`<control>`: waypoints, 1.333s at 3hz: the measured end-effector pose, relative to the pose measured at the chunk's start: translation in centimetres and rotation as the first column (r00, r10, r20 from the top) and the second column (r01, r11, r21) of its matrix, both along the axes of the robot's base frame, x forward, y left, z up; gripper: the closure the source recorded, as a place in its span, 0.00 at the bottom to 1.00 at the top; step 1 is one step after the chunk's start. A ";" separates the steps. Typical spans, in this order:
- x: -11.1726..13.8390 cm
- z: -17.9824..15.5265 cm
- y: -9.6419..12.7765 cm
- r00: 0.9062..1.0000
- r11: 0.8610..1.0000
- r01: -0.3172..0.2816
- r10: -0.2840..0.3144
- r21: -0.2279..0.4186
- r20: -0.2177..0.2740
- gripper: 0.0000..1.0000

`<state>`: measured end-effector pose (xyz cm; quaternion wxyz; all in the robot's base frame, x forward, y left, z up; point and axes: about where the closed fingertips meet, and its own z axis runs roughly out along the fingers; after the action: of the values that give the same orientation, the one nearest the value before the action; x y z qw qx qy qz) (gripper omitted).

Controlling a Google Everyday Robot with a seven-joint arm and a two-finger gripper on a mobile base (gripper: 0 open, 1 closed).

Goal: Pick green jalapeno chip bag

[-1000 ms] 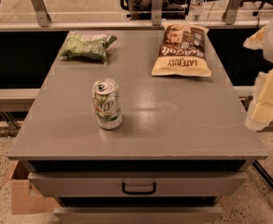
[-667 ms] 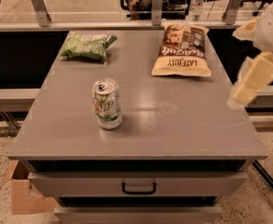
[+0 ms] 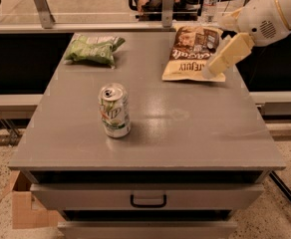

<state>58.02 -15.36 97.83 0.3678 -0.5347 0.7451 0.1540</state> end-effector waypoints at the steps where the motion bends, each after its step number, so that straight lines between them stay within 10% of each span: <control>1: 3.0 -0.6 3.4 1.000 0.997 0.014 -0.016 0.081 0.024 0.00; 4: 8.5 -4.0 10.0 0.998 0.980 0.061 -0.061 0.192 -0.005 0.00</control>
Offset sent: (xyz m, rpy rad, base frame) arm 0.0986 0.1056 -0.0511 0.2238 -0.0518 -0.1046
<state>66.54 -5.38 93.86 0.4223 -0.4737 0.7427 0.2136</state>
